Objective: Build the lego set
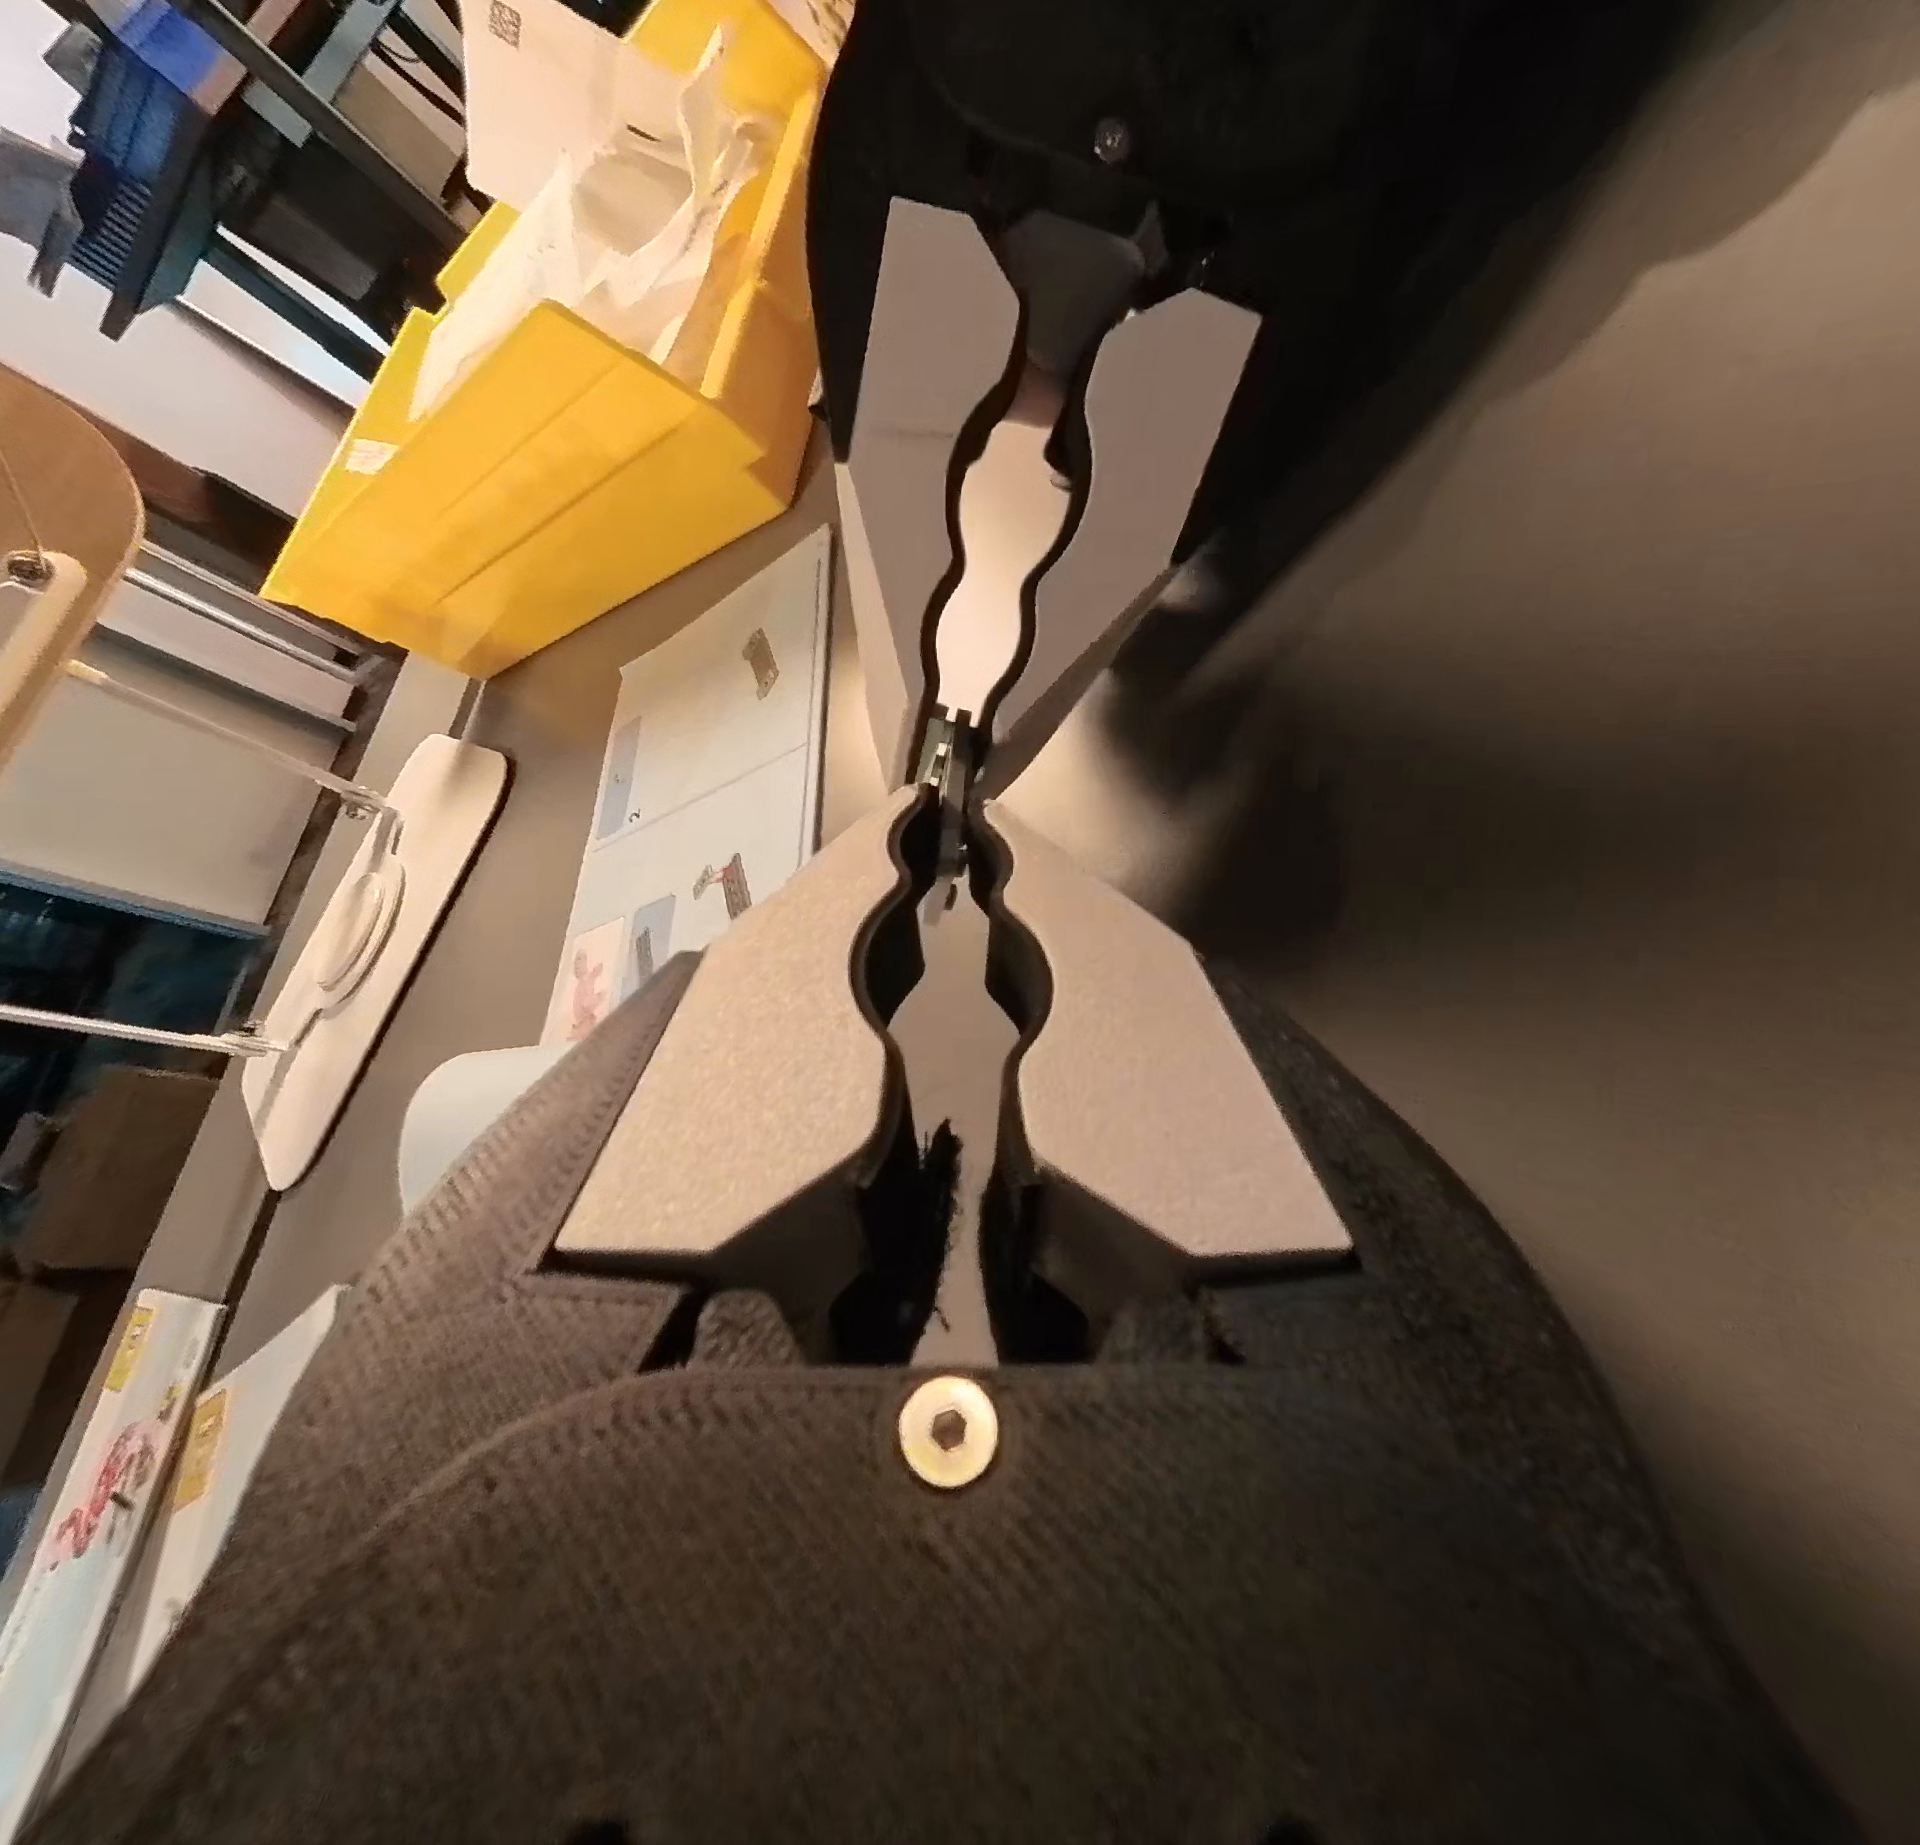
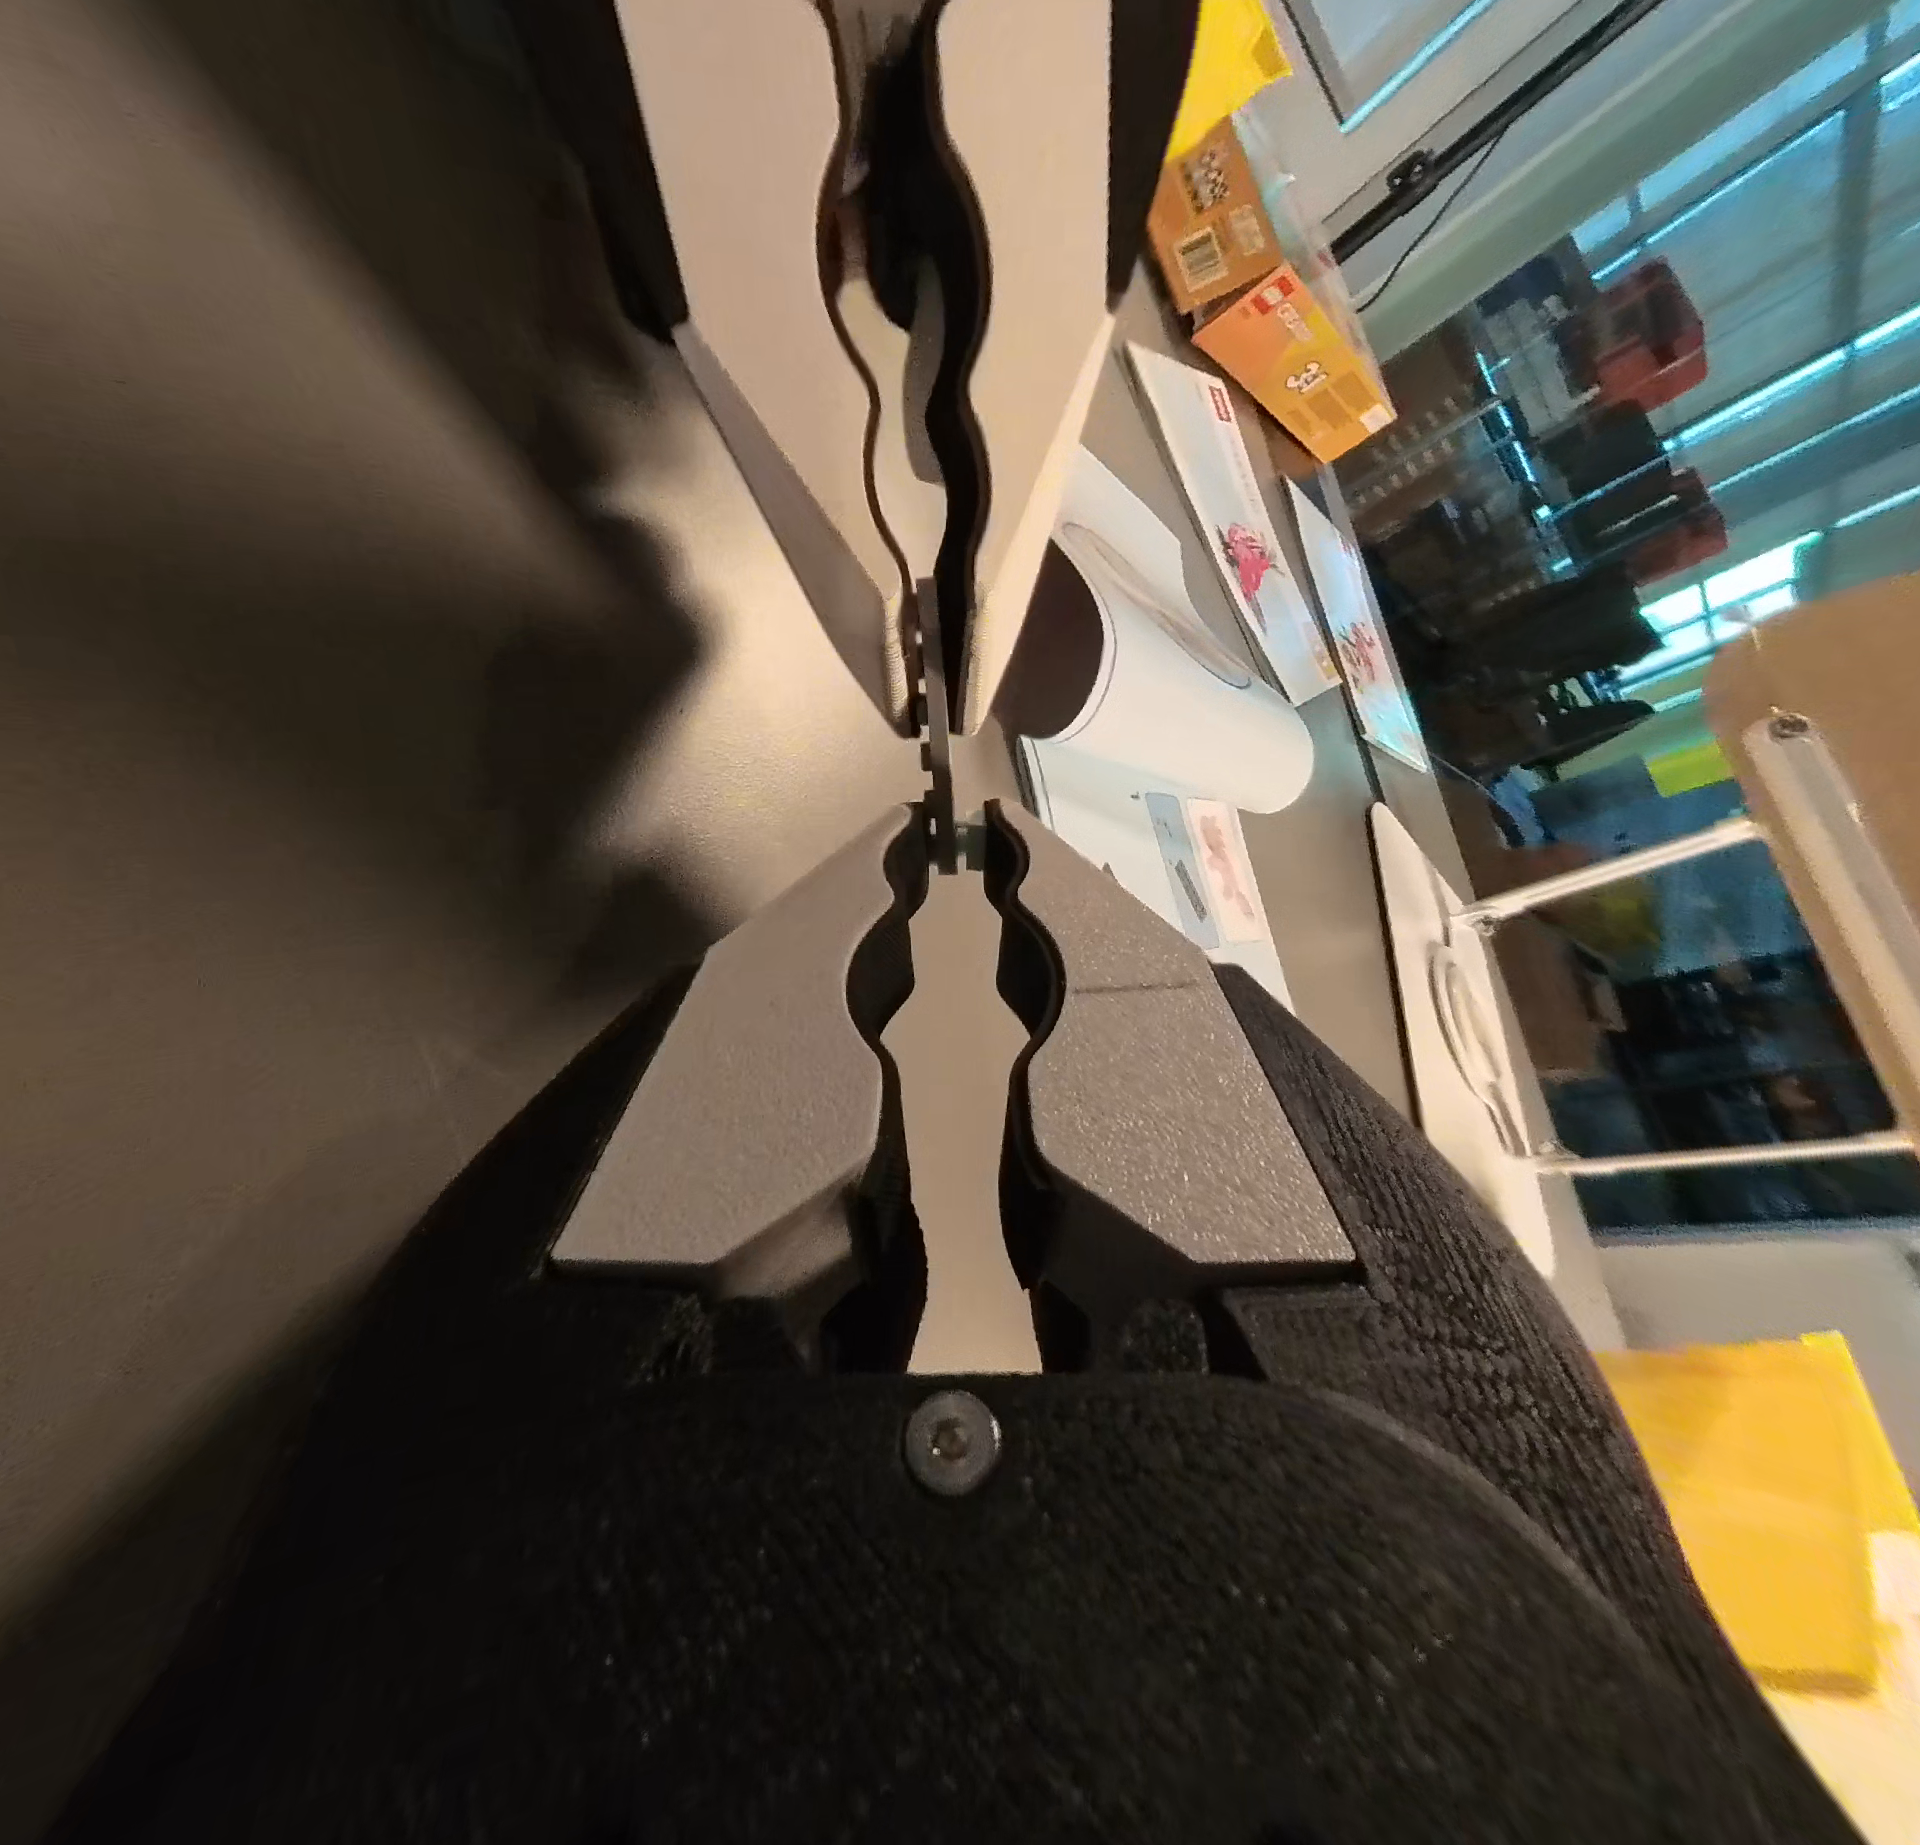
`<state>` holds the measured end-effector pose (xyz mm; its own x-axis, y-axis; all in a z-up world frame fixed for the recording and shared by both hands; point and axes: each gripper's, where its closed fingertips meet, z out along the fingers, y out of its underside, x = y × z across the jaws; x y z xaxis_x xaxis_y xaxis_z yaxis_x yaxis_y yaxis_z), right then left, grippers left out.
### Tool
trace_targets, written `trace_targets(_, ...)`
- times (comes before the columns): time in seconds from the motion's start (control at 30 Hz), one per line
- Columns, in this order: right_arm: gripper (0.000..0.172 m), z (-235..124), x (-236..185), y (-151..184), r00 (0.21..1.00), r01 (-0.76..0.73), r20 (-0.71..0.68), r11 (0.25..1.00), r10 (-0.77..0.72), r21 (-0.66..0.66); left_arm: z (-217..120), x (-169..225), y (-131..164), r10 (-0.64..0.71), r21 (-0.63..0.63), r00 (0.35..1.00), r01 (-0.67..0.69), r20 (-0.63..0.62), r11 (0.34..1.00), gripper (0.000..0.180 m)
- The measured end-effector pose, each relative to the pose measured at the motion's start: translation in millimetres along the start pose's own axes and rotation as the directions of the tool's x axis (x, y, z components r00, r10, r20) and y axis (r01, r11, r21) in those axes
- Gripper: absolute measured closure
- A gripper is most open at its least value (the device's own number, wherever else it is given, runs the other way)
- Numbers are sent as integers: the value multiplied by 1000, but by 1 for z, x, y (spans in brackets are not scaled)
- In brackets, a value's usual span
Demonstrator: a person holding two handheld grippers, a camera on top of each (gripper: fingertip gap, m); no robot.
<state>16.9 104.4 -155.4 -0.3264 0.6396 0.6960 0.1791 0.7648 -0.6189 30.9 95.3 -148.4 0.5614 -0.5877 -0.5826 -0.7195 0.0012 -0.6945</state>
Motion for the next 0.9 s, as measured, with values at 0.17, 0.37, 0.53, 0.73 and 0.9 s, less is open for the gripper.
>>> trace_targets(0.17, 163, -2, 5, -4, 999, 0, -41, 1000, 1, 25, -3, -3, -4, 49, 21, 998, -50, 35, 999, 177)
trace_targets(0.37, 164, -4, 7, -6, 994, 75, -80, 997, -75, 4, -5, -4, -6, 44, 35, 998, -45, 36, 998, 177)
trace_targets(0.53, 164, -4, 4, -4, 991, 112, -71, 993, -115, -40, -4, -2, -5, 58, 25, 998, -59, 27, 998, 177)
trace_targets(0.73, 164, -5, 7, -4, 960, 238, -126, 967, -249, -92, -4, -4, -5, 27, 27, 999, -28, 27, 999, 177)
trace_targets(0.9, 164, -7, 12, -7, 895, 380, -196, 915, -401, -138, -6, -7, -6, -27, 54, 1000, 26, 16, 998, 176)
